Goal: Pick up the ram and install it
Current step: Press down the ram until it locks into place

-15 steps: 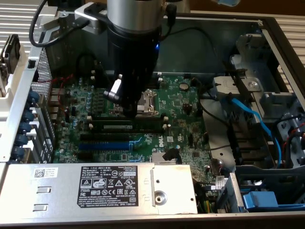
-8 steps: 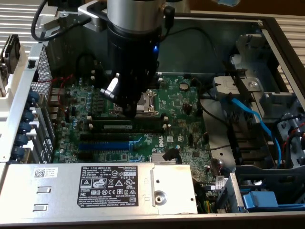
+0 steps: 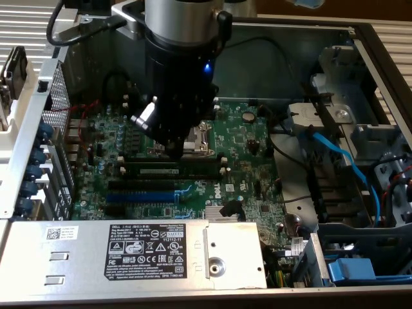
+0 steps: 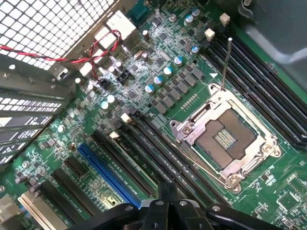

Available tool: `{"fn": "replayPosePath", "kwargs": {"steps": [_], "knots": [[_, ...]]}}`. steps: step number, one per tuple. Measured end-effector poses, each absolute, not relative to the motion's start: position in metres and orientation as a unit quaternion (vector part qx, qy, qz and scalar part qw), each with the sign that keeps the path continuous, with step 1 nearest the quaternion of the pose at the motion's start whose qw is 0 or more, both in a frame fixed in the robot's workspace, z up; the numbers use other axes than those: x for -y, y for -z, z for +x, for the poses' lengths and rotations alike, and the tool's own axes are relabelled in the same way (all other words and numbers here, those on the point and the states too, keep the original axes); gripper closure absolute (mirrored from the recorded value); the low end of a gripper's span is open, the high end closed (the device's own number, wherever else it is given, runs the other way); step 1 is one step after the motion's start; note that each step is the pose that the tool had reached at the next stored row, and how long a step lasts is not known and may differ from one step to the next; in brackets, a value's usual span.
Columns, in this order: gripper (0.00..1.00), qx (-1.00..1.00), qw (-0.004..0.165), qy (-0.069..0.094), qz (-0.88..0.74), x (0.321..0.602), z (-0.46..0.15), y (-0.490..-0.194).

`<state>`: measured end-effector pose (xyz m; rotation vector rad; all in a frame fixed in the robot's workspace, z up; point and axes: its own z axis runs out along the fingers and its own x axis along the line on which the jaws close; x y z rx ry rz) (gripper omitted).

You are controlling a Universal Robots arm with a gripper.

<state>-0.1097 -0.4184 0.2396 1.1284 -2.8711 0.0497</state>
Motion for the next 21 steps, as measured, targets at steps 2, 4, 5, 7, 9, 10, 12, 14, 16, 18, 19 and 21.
{"fn": "replayPosePath", "kwargs": {"steps": [2,4,5,7,9,10,12,14,16,18,19,21], "knots": [[0.90,0.936,0.028,-0.016,0.350,0.4184,-0.1097,-0.2394],[0.90,0.942,0.029,-0.015,0.335,0.4184,-0.1097,-0.2393],[0.90,0.945,0.029,-0.015,0.327,0.4184,-0.1097,-0.2392],[0.90,0.950,0.029,-0.014,0.311,0.4184,-0.1097,-0.2390],[0.90,0.955,0.029,-0.014,0.296,0.4184,-0.1097,-0.2388],[0.90,0.957,0.029,-0.014,0.288,0.4184,-0.1097,-0.2386],[0.90,0.962,0.030,-0.013,0.272,0.4184,-0.1097,-0.2384],[0.90,0.966,0.030,-0.013,0.257,0.4184,-0.1097,-0.2382],[0.90,0.970,0.030,-0.012,0.241,0.4184,-0.1097,-0.2379],[0.90,0.974,0.030,-0.012,0.225,0.4184,-0.1097,-0.2377],[0.90,0.976,0.030,-0.012,0.217,0.4184,-0.1097,-0.2376],[0.90,0.979,0.031,-0.011,0.201,0.4184,-0.1097,-0.2373]]}}
